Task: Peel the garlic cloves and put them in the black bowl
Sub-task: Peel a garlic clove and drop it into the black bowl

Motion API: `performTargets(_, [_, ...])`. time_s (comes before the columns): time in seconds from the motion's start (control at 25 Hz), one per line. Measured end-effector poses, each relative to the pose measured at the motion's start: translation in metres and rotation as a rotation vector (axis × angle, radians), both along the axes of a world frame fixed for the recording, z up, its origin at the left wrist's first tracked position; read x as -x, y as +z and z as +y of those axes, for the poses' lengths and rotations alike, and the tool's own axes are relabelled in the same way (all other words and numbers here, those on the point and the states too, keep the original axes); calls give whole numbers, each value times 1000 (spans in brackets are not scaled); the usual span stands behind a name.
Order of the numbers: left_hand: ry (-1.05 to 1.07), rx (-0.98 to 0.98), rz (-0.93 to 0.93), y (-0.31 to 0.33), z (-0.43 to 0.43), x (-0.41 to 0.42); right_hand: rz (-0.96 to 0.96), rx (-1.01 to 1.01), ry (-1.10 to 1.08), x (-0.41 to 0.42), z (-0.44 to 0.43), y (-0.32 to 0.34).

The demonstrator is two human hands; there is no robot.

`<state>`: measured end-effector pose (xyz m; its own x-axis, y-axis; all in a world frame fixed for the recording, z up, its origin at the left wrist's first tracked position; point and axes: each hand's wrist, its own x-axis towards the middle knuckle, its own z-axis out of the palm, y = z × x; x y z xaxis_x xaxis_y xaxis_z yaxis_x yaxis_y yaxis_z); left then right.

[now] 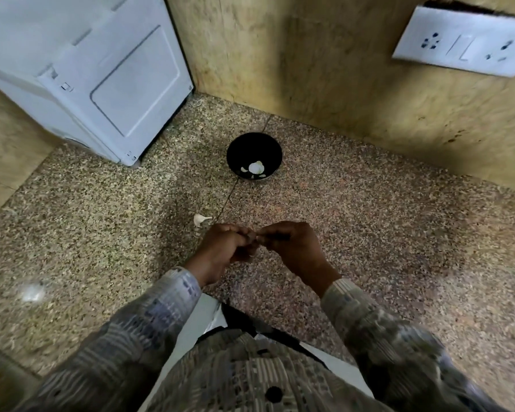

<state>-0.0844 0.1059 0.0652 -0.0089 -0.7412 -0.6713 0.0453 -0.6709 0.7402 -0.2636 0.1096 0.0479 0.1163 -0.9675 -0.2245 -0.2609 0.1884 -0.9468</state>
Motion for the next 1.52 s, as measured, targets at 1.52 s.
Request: performTargets(1.52, [26, 961, -431, 102, 65, 40, -671, -498, 131, 39, 20, 131])
